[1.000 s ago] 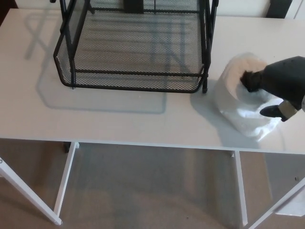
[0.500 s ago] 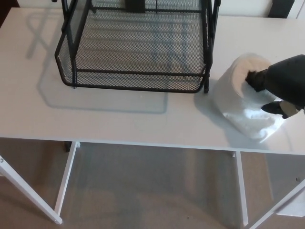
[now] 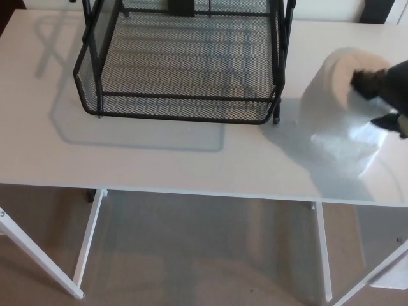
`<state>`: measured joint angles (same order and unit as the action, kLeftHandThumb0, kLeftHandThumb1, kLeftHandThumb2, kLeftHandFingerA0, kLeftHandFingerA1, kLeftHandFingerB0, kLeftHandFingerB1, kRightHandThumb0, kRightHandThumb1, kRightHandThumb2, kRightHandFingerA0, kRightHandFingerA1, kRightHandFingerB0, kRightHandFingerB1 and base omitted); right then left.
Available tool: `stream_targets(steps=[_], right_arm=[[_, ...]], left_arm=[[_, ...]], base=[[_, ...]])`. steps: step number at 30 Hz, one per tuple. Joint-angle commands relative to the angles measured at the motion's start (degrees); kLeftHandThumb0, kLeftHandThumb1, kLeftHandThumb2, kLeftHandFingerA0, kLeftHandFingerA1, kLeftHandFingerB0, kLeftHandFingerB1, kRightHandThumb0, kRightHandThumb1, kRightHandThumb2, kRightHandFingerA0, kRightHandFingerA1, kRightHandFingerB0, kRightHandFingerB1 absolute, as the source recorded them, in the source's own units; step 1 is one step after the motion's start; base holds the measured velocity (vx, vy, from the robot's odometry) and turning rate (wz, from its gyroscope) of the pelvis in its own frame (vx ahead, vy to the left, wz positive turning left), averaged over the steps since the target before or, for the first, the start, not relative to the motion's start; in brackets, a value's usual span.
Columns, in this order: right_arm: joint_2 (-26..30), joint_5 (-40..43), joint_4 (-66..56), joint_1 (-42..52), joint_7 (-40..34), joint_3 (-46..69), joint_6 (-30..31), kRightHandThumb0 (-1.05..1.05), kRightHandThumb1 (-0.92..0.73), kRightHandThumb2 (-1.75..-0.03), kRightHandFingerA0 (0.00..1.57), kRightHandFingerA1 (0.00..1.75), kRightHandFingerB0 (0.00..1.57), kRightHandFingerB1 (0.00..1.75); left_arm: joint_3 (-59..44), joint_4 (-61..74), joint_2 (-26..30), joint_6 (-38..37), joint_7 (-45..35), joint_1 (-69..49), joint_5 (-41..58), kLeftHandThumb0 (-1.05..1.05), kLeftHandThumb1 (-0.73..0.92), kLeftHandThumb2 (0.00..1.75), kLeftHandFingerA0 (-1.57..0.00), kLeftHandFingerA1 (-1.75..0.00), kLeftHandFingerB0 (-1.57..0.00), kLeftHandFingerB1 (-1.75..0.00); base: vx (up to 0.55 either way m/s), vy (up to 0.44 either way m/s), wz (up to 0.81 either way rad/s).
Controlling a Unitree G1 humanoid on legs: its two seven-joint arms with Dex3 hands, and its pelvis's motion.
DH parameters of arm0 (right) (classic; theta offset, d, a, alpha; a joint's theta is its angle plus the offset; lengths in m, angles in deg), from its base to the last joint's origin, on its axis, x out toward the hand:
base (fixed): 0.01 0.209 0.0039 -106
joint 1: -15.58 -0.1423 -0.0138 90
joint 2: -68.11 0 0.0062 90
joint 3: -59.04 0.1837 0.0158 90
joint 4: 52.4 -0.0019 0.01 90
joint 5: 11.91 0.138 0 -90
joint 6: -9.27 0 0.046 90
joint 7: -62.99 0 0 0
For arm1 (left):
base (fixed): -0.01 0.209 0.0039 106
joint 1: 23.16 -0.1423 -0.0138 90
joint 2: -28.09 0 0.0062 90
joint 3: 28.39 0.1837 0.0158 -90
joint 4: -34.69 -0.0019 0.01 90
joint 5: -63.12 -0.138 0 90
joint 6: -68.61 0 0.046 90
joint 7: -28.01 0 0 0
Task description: The robot walks towards a desk on which a file tray is kept in the middle and a toilet paper roll is kept on its right. The robot uses its right hand to hook on finger in the gap of the roll and grabs it, lifts it and places it on the tray.
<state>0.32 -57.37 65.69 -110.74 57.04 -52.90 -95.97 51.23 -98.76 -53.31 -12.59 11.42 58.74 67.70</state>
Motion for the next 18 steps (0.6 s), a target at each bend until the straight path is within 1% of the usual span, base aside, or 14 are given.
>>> stream_targets(steps=[1, 2, 4, 5, 6, 8, 9, 10, 11, 12, 13, 14, 15, 18], right_arm=[[2.64, 3.72, -1.85, -3.26, 5.03, 3.99, -0.5, -0.25, -0.64, -0.59, 0.92, 1.4, 0.93, 0.61], [3.03, 4.29, -2.36, -4.32, 6.22, 4.93, -0.29, -0.27, -0.62, -0.62, 0.9, 1.5, 0.94, 0.62], [3.32, 5.09, -3.85, -5.26, 8.67, 6.09, 0.42, -0.28, -0.62, -0.63, 0.87, 1.54, 0.92, 0.62], [3.97, 4.02, -5.42, -7.03, 8.64, 6.72, 0.95, -0.28, -0.62, -0.62, 0.91, 1.51, 0.92, 0.58], [3.89, 4.43, -5.83, -7.78, 9.3, 7.16, 0.99, -0.26, -0.66, -0.63, 0.9, 1.47, 0.92, 0.63], [3.5, 5.82, -7.47, -8.87, 11.25, 8.42, 1.94, -0.27, -0.66, -0.63, 0.89, 1.5, 0.9, 0.62], [3.45, 5.81, -8.02, -10.03, 11.18, 8.88, 1.79, -0.27, -0.67, -0.66, 0.91, 1.45, 0.91, 0.66], [2.16, 6.85, -9.45, -12.61, 13.73, 9.81, 4.67, -0.32, -0.71, -0.63, 0.91, 1.45, 0.89, 0.66], [2.08, 6.8, -9.57, -12.59, 13.96, 9.94, 4.77, -0.32, -0.71, -0.63, 0.91, 1.45, 0.89, 0.66], [1.51, 7.06, -10.6, -13.88, 14.97, 10.25, 5.65, -0.37, -0.67, -0.66, 0.87, 1.51, 0.88, 0.63], [0.91, 7.34, -10.86, -15.02, 15.24, 10.33, 5.91, -0.37, -0.65, -0.59, 0.89, 1.58, 0.85, 0.57], [-0.45, 7.76, -11.88, -17.52, 16.68, 10.41, 7.05, -0.36, -0.64, -0.59, 0.88, 1.58, 0.86, 0.58], [-1.76, 7.11, -11.18, -20.1, 16.72, 9.65, 7.17, -0.34, -0.65, -0.6, 0.9, 1.49, 0.9, 0.65], [-5.08, 5.93, -9.66, -25.08, 16.31, 8.32, 7.77, -0.36, -0.65, -0.6, 0.9, 1.54, 0.89, 0.59]], left_arm=[[-0.64, -0.13, 0.67, -2.0, 0.29, -0.38, -0.27, -0.32, 0.67, 1.19, 0.0, -0.51, 0.0, -0.49], [-0.54, -0.04, 0.69, -2.29, 0.48, -0.51, -0.5, -0.32, 0.67, 1.19, -0.01, -0.51, -0.01, -0.49], [-1.3, 0.17, 0.47, -0.96, 0.06, -0.38, 0.54, -0.33, 0.67, 1.18, 0.0, -0.51, 0.0, -0.49], [-0.92, -0.29, 0.67, -1.83, 0.29, -0.32, -0.1, -0.64, 0.92, 0.72, -0.12, -0.42, -0.14, -0.38], [-0.91, 0.02, 0.63, -1.56, 0.6, -0.39, -0.24, -0.64, 0.92, 0.71, -0.14, -0.42, -0.15, -0.38], [-0.52, 0.69, 0.68, -1.82, 1.29, -0.76, -0.93, -0.65, 0.92, 0.72, -0.16, -0.43, -0.18, -0.39], [-1.2, 1.04, 0.49, -1.19, 0.52, -0.9, 0.12, -0.64, 0.92, 0.73, -0.13, -0.43, -0.13, -0.37], [-1.25, 1.16, 0.57, -1.09, 0.01, -0.97, 0.32, -0.33, 0.67, 1.19, -0.01, -0.51, 0.0, -0.49], [-1.26, 1.21, 0.56, -1.06, 0.01, -0.99, 0.32, -0.33, 0.67, 1.19, -0.01, -0.51, 0.0, -0.49], [-1.03, 1.47, 0.53, -1.44, 0.53, -1.16, -0.15, -0.64, 0.92, 0.74, -0.14, -0.43, -0.14, -0.38], [-0.79, 1.85, 0.61, -1.12, 0.8, -1.28, -0.48, -0.66, 0.92, 0.73, -0.16, -0.42, -0.18, -0.39], [-0.97, 1.89, 0.55, -0.58, 0.7, -1.24, -0.21, -0.62, 0.92, 0.72, -0.12, -0.41, -0.14, -0.38], [-0.83, 1.46, 0.63, -0.65, 0.84, -1.05, -0.42, -0.64, 0.92, 0.73, -0.16, -0.43, -0.18, -0.39], [-0.9, 2.41, 0.41, -0.26, 1.15, -1.29, -0.32, -0.62, 0.92, 0.71, -0.13, -0.41, -0.17, -0.38]], base=[[0.0, 0.0, 0.0], [0.0, 0.0, 0.0], [0.0, 0.0, 0.0], [0.0, 0.0, 0.0], [0.0, 0.0, 0.0], [0.0, 0.0, 0.0], [0.0, 0.0, 0.0], [0.0, 0.0, 0.0], [0.0, 0.0, 0.0], [0.0, 0.0, 0.0], [0.0, 0.0, 0.0], [0.0, 0.0, 0.0], [0.0, 0.0, 0.0], [0.0, 0.0, 0.0]])
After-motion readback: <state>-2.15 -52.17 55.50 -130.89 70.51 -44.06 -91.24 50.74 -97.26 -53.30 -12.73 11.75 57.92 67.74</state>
